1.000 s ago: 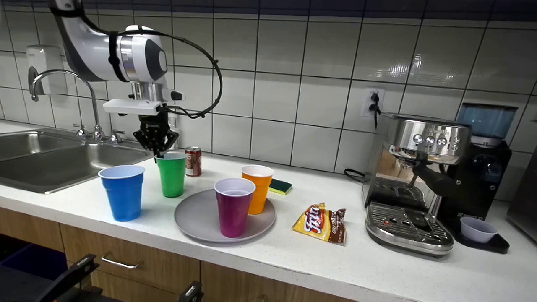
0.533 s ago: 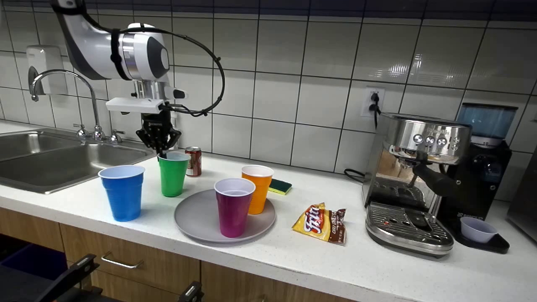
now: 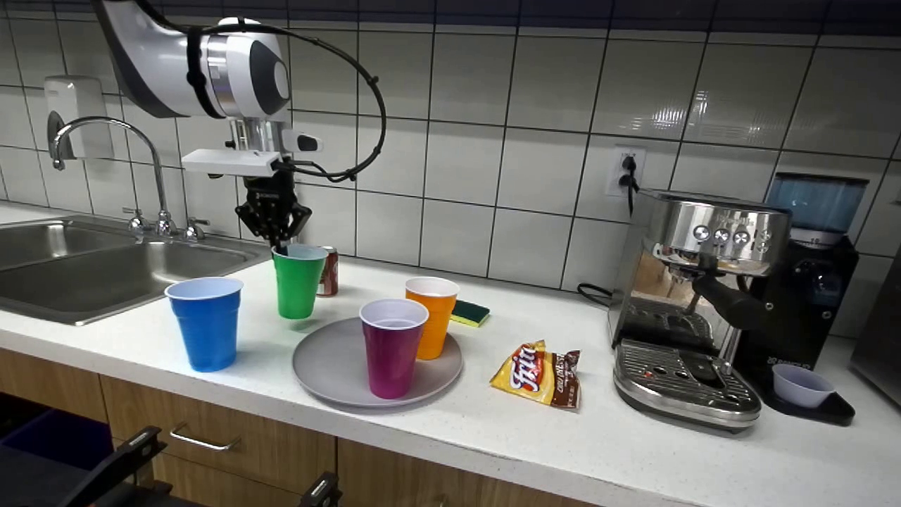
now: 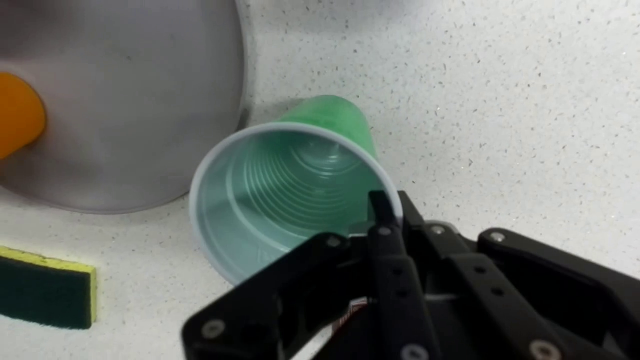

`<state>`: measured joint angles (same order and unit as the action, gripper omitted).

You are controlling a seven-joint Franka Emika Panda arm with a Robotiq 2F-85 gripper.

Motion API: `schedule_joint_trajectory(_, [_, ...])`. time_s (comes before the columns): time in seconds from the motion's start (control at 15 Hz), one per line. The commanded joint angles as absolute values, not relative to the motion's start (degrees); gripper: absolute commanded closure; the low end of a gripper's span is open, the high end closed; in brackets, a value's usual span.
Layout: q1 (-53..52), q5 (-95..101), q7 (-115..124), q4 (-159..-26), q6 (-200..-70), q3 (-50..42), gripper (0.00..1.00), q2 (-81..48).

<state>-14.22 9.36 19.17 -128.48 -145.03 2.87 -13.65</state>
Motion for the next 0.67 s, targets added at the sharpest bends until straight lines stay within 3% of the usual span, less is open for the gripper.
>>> schedule_joint_trajectory(0.0, [-12.8, 9.3, 18.4, -132.0, -145.2, 3.3, 0.99, -9.0])
schedule_joint_trajectory(0.6, [-10.1, 8.8, 17.1, -133.9, -144.9, 3.3, 0.99, -5.7])
